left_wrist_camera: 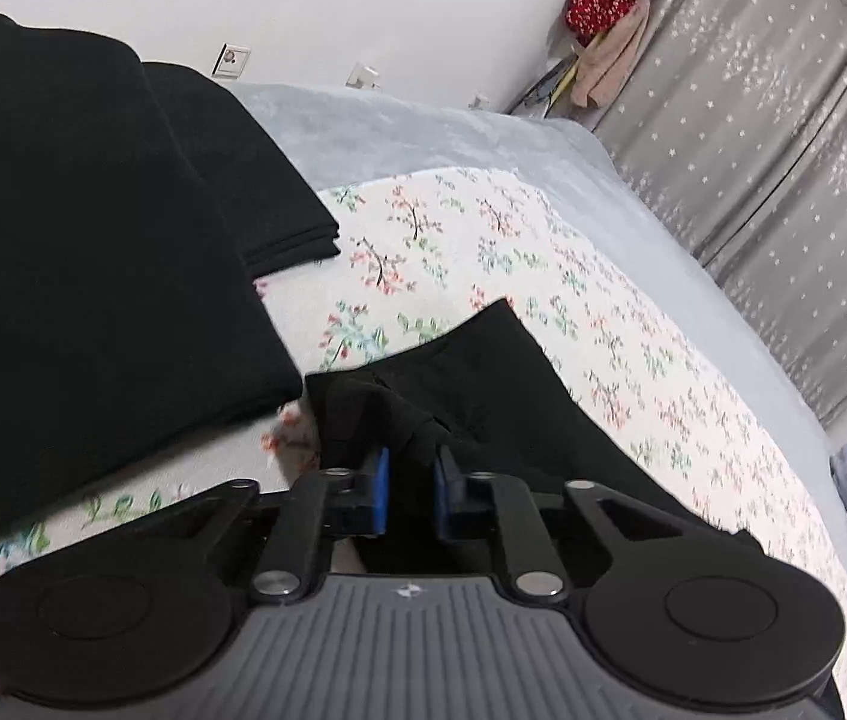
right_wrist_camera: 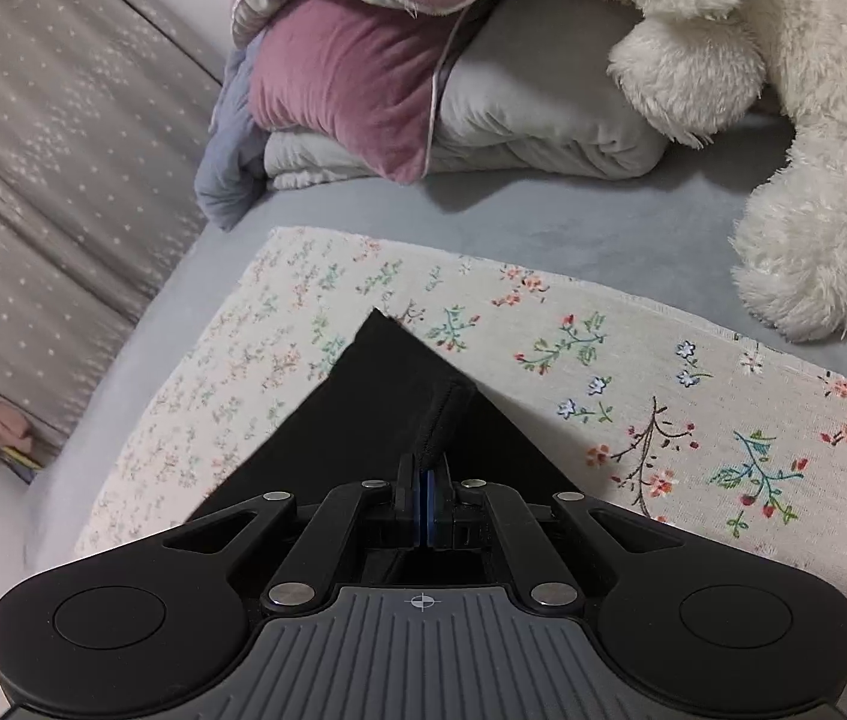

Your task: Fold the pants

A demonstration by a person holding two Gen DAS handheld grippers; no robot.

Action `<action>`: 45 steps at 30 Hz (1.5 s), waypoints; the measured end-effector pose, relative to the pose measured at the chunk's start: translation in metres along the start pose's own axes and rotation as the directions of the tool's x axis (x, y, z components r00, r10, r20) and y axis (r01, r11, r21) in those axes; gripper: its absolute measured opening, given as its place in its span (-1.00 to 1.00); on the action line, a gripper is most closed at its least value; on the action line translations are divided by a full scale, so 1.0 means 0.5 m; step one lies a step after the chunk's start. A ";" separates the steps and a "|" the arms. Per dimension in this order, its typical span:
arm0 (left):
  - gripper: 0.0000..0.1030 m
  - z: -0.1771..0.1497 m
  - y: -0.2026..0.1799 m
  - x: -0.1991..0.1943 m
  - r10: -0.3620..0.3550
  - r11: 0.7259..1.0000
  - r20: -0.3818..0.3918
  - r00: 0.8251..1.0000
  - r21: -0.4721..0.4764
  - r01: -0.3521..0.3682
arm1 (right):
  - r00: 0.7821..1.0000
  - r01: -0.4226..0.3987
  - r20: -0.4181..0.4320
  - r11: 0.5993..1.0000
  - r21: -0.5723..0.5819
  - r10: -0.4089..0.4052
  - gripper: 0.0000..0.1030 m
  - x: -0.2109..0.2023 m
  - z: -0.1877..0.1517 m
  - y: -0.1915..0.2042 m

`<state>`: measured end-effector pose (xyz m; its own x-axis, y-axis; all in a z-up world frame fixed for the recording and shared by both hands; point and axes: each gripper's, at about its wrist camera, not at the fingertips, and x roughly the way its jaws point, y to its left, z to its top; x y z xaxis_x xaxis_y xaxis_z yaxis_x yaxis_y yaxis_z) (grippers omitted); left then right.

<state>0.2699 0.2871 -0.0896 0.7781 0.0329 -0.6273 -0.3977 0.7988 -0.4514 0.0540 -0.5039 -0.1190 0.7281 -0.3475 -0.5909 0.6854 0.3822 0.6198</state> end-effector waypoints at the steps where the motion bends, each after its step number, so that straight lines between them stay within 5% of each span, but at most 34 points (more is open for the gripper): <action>1: -0.71 0.004 -0.001 -0.001 -0.005 1.000 0.006 1.000 0.002 0.005 | 1.000 0.002 -0.004 1.000 -0.001 -0.002 -0.97 0.003 0.001 0.000; 5: -0.76 0.019 0.003 -0.009 -0.030 1.000 0.042 0.999 0.001 0.030 | 0.999 -0.052 0.003 0.998 0.036 0.052 -0.97 -0.006 0.009 -0.011; 12: -0.70 -0.014 -0.035 0.012 0.109 0.975 -0.001 0.994 0.194 -0.107 | 0.989 0.114 -0.089 0.991 -0.065 -0.119 -0.97 0.030 -0.002 -0.021; 15: -0.23 -0.023 -0.054 0.018 0.183 0.938 0.010 0.983 0.298 -0.177 | 0.977 0.165 -0.109 0.971 -0.171 -0.185 -0.91 0.044 -0.015 -0.003; 16: 0.14 -0.020 -0.051 0.018 0.209 0.931 0.011 0.978 0.303 -0.202 | 0.975 0.170 -0.112 0.969 -0.181 -0.192 -0.88 0.044 -0.016 -0.004; 17: 0.30 -0.017 -0.046 0.014 0.229 0.929 0.023 0.973 0.295 -0.225 | 0.975 0.174 -0.109 0.968 -0.182 -0.196 -0.85 0.041 -0.015 -0.005; 20: 0.30 0.001 -0.023 -0.015 0.192 0.955 0.037 0.981 0.222 -0.196 | 0.965 0.258 0.007 0.946 -0.195 -0.262 -0.45 0.005 -0.006 -0.001; 23: 0.30 0.011 -0.016 -0.057 0.166 0.974 0.088 0.982 0.144 -0.178 | 0.951 0.304 0.135 0.927 -0.222 -0.280 -0.41 -0.035 -0.001 0.008; 26: 0.30 0.006 -0.046 -0.083 0.142 0.965 0.172 0.975 0.194 -0.175 | 0.951 0.290 0.182 0.920 -0.262 -0.249 -0.39 -0.049 -0.004 0.022; 30: 0.30 -0.032 -0.116 -0.060 0.016 0.944 0.096 0.995 0.328 -0.047 | 0.978 0.206 0.118 0.899 -0.386 -0.174 -0.39 -0.028 -0.033 0.063; 33: 0.30 -0.066 -0.149 0.002 0.016 0.937 -0.039 0.999 0.350 -0.001 | 0.986 0.146 0.008 0.858 -0.493 -0.164 -0.42 0.011 -0.070 0.099; 36: 0.30 -0.086 -0.160 0.064 0.105 0.921 -0.093 0.990 0.385 -0.062 | 0.959 0.168 -0.112 0.840 -0.516 -0.261 -0.45 0.073 -0.091 0.097; 42: 0.32 -0.070 -0.157 0.070 0.180 0.900 -0.066 0.981 0.415 -0.137 | 0.958 0.195 -0.109 0.882 -0.429 -0.265 -0.55 0.054 -0.054 0.052; 45: 0.33 -0.052 -0.155 0.049 0.181 0.911 -0.007 0.983 0.378 -0.165 | 0.950 0.247 -0.051 0.837 -0.489 -0.309 -0.50 0.043 -0.059 0.065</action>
<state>0.3072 0.2104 -0.0862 0.6897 0.1728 -0.7031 -0.3072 0.9492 -0.0680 0.0916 -0.4736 -0.1266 0.4787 -0.4047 -0.7791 0.7481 0.6525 0.1207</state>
